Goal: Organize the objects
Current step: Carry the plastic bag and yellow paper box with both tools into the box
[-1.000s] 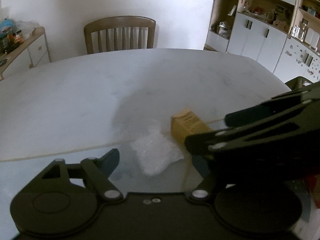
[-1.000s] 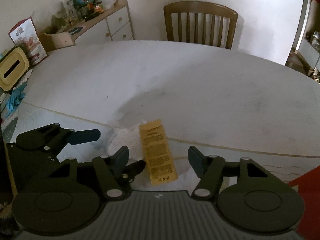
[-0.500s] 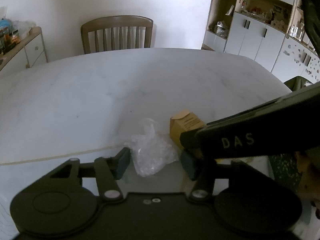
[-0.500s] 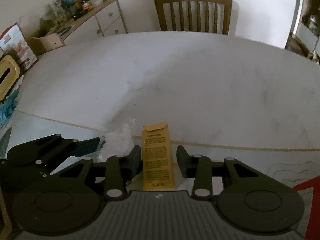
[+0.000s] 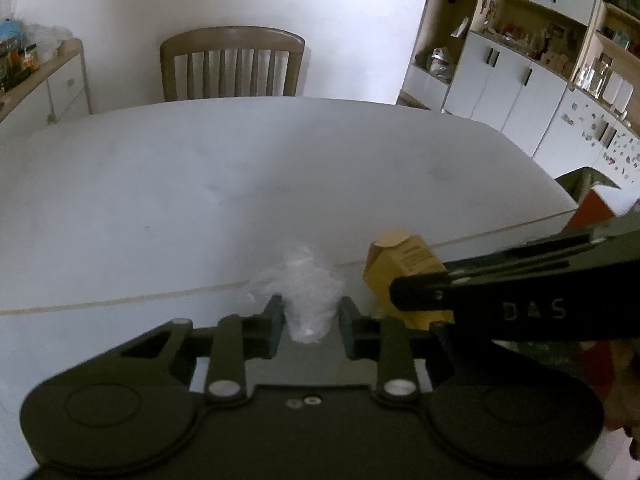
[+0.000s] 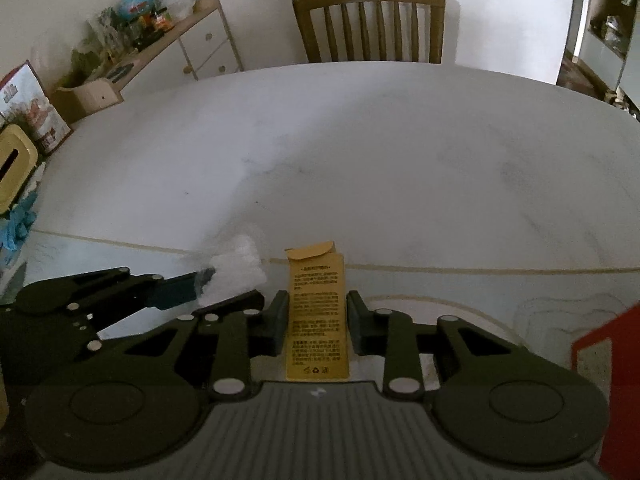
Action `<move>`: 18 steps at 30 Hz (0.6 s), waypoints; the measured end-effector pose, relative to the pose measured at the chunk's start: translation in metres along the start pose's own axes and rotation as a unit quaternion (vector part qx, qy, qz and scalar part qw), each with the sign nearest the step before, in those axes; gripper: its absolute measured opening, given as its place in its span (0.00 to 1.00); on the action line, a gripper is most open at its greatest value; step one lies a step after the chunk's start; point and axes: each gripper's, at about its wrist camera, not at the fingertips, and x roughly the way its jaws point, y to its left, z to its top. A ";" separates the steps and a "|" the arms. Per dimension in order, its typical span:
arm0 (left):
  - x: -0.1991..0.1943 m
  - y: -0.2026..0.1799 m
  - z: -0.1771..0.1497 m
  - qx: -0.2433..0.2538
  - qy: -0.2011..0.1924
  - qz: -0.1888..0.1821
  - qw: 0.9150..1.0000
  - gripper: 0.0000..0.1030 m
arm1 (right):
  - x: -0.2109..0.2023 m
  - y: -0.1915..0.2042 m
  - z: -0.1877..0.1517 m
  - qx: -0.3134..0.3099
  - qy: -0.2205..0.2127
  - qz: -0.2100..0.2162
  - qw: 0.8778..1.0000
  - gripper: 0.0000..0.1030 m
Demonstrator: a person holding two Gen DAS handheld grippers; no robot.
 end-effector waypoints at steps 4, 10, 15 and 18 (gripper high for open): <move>-0.012 -0.008 0.001 -0.003 -0.005 -0.012 1.000 0.24 | -0.016 -0.004 -0.005 0.015 -0.006 0.006 1.000 0.28; -0.036 -0.025 0.001 -0.005 -0.012 -0.032 0.999 0.21 | -0.050 -0.011 -0.014 0.026 -0.018 0.019 0.999 0.28; -0.061 -0.045 -0.001 -0.002 -0.023 -0.051 0.998 0.21 | -0.085 -0.018 -0.025 0.032 -0.028 0.027 0.999 0.28; -0.077 -0.058 0.001 -0.009 -0.034 -0.067 0.997 0.21 | -0.108 -0.025 -0.032 0.039 -0.033 0.027 0.998 0.28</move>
